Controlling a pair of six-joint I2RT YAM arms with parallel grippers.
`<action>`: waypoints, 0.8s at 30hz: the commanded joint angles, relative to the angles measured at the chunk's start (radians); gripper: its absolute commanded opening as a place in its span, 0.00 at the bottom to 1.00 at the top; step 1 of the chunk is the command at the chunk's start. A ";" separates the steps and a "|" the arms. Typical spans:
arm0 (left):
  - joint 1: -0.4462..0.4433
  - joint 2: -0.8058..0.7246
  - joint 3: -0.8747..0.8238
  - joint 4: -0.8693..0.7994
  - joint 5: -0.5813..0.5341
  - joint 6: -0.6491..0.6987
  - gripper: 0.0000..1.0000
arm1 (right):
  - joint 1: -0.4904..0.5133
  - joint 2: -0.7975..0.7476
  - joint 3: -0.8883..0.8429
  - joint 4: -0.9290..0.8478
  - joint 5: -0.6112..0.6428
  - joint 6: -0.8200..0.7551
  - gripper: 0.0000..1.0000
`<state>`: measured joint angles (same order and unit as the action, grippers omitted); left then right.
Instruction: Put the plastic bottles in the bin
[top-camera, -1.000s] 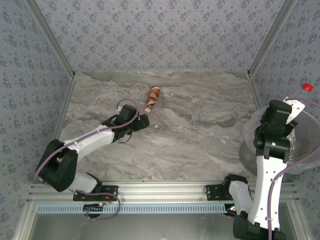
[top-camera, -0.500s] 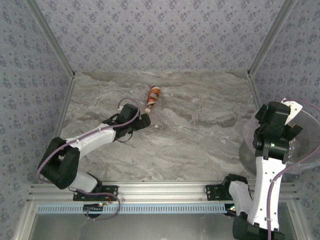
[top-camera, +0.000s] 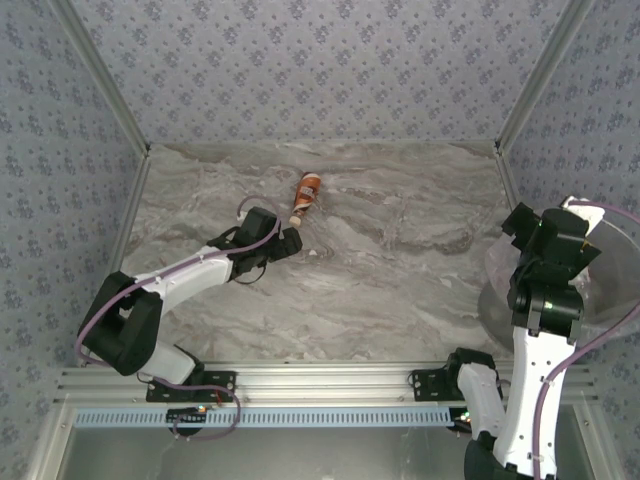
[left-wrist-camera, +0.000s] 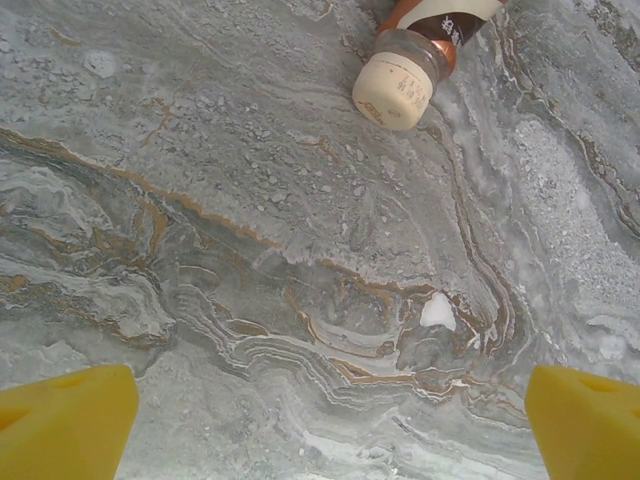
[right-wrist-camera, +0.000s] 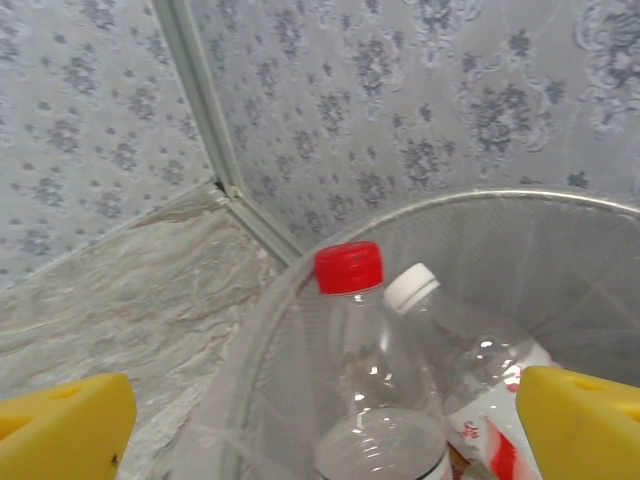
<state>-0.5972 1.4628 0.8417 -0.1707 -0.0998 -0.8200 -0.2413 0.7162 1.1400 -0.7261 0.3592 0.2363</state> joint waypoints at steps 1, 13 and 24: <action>0.003 0.005 0.023 0.026 0.014 0.020 0.99 | 0.019 -0.032 0.017 0.049 -0.112 0.000 1.00; 0.004 0.046 0.060 0.026 0.048 0.040 1.00 | 0.184 -0.005 0.000 0.145 -0.520 -0.035 1.00; 0.003 0.197 0.199 -0.044 0.043 0.118 1.00 | 0.456 0.113 -0.026 0.174 -0.382 -0.083 1.00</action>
<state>-0.5972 1.6302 0.9859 -0.1757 -0.0631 -0.7509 0.1795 0.8165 1.1149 -0.5739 -0.0666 0.1905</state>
